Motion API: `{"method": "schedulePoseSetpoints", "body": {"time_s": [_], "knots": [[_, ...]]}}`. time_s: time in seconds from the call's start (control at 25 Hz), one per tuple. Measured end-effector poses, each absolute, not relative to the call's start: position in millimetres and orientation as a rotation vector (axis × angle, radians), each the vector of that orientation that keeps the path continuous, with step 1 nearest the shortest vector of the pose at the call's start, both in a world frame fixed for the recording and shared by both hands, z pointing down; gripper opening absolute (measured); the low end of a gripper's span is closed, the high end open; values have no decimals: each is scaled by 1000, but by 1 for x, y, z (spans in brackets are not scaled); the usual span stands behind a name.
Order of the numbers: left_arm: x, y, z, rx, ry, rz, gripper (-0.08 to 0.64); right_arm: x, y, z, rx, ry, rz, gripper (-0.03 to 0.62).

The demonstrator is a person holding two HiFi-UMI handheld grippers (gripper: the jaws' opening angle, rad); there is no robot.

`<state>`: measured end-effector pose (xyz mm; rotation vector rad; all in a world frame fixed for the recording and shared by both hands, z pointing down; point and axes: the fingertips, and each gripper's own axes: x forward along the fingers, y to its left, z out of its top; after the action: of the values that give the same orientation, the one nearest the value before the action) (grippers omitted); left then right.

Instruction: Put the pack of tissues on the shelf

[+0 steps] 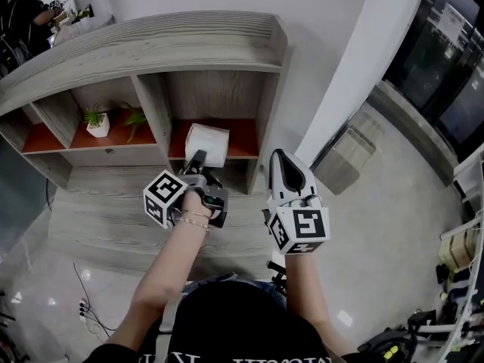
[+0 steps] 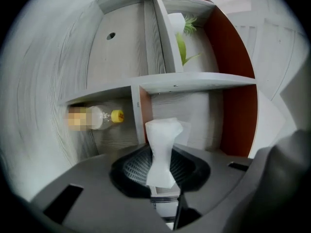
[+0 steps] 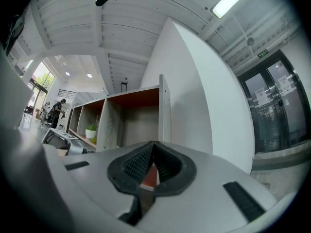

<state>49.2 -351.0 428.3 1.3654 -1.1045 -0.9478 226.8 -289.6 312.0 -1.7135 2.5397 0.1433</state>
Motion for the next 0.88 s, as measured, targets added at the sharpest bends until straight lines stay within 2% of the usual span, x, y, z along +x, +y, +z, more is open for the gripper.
{"method": "schedulePoseSetpoints", "body": {"time_s": [0.48,0.6,0.76,0.88], "knots": [[47,-350,436,1315,-1079,-951,96,220,-284,318,-1723,2552,132,15],[42,-346,435,1340,-1111,-929,141,220,-282,320,-1730,2558,129,15],[40,-344,428,1411,-1118,-924,288,219,-278,323,-1734,2560,122,15],[38,-339,425,1509,-1174,-881,308,217,-277,325,-1738,2561,115,15]]}}
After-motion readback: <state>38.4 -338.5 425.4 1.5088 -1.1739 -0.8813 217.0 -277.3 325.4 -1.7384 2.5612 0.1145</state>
